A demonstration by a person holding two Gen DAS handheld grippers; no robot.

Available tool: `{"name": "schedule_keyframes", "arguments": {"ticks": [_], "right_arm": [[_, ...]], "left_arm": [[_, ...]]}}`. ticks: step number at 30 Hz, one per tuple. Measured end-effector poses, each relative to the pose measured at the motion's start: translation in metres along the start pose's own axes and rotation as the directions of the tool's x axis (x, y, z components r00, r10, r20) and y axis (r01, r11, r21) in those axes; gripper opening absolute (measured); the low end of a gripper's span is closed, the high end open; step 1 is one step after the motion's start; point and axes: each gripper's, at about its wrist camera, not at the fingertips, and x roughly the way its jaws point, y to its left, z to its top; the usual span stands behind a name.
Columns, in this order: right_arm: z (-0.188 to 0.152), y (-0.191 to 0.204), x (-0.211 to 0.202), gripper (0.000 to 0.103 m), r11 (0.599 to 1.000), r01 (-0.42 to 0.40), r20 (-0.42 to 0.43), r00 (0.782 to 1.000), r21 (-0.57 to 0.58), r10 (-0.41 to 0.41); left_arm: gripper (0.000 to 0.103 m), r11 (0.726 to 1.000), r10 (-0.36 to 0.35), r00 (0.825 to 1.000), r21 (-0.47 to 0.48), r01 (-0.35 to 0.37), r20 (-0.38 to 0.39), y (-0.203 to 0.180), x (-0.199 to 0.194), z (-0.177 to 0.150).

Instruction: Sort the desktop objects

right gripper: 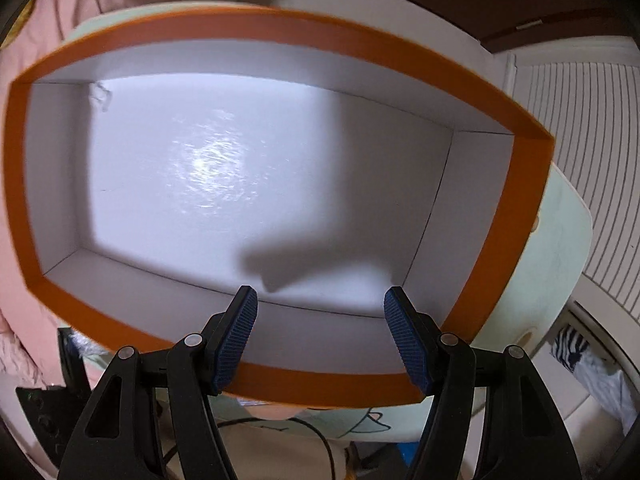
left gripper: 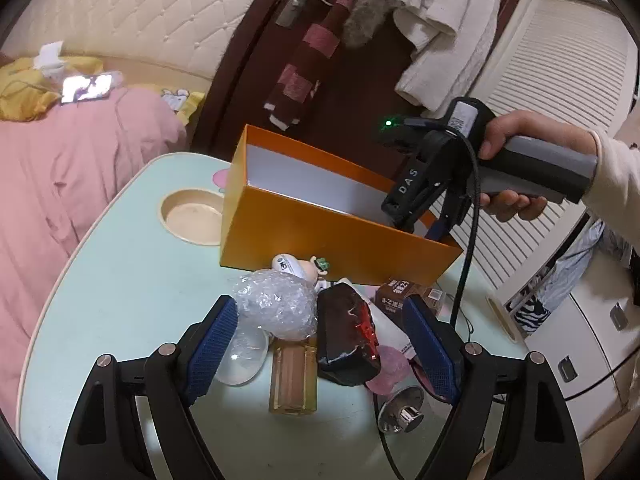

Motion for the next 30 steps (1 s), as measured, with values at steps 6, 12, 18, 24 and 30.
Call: {"name": "schedule_keyframes", "arguments": {"ticks": [6, 12, 18, 24, 30], "right_arm": [[0.002, -0.002, 0.004, 0.067, 1.0, 0.016, -0.032, 0.999, -0.012, -0.016], [0.005, -0.004, 0.004, 0.067, 0.999, -0.005, -0.067, 0.998, -0.041, 0.002], [0.013, -0.01, -0.002, 0.067, 0.998, -0.022, -0.104, 0.994, -0.057, 0.017], [0.017, -0.011, -0.011, 0.067, 0.992, -0.106, -0.083, 0.991, -0.062, 0.101], [0.018, -0.012, -0.05, 0.067, 0.953, -0.289, 0.138, 0.944, -0.096, 0.3]], "left_arm": [[0.084, 1.0, 0.002, 1.0, 0.011, -0.002, 0.008, 0.0, -0.001, -0.001], [0.084, 1.0, 0.0, 1.0, 0.008, 0.0, 0.023, 0.002, -0.001, -0.003], [0.084, 1.0, 0.003, 1.0, 0.011, -0.004, 0.02, 0.003, 0.001, -0.004], [0.084, 0.999, 0.025, 0.999, 0.022, -0.025, 0.02, 0.001, 0.003, -0.004], [0.084, 0.999, 0.038, 0.999, 0.03, -0.038, 0.013, -0.001, 0.005, -0.004]]}}
